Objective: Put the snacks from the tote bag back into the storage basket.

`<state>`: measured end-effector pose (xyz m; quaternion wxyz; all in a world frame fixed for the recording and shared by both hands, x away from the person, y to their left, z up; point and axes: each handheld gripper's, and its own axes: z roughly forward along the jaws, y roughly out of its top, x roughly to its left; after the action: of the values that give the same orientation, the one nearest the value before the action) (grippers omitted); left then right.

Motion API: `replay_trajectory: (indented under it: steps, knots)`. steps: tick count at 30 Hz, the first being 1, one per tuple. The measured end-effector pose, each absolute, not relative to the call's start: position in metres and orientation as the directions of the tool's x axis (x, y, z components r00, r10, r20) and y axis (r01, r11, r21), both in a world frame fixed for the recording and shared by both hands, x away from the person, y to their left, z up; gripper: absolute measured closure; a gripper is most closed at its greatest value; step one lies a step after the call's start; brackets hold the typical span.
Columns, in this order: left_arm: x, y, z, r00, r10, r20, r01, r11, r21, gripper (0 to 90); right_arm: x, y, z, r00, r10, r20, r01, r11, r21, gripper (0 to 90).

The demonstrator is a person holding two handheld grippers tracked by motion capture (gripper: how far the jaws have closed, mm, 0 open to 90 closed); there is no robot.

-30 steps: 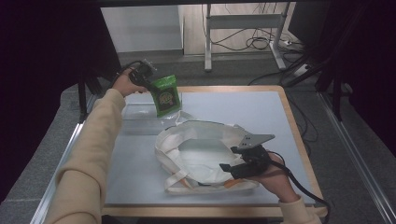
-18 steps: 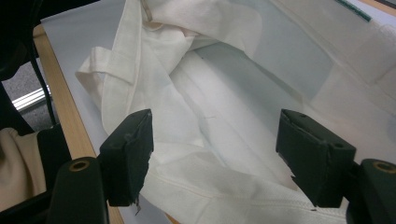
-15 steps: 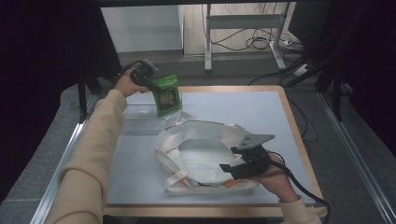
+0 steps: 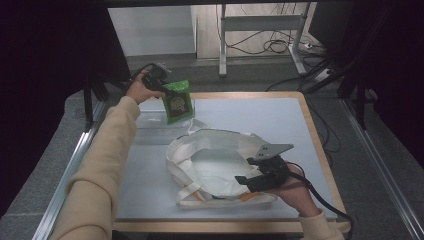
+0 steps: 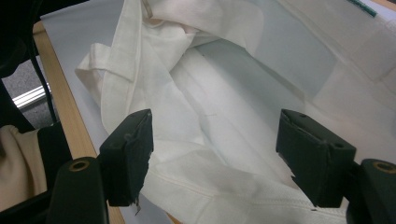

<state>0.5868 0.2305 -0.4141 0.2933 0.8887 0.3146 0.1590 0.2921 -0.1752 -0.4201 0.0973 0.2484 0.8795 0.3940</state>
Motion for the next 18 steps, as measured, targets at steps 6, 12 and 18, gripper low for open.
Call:
replay_trajectory:
  steps: [6,12,18]
  knots:
    - [0.587,0.229,-0.407,0.746,0.658,0.098,0.447,-0.605,0.659,39.4,0.293,-0.175,-0.421,-0.859,0.511,0.021,0.358,0.57,0.739,27.5]
    - [0.584,0.226,-0.398,0.76,0.643,0.096,0.414,-0.593,0.691,38.2,0.293,-0.175,-0.421,-0.858,0.513,0.023,0.361,0.571,0.738,27.5]
    - [0.579,0.222,-0.39,0.777,0.625,0.07,0.412,-0.59,0.695,38.2,0.293,-0.174,-0.422,-0.859,0.511,0.023,0.36,0.572,0.737,27.4]
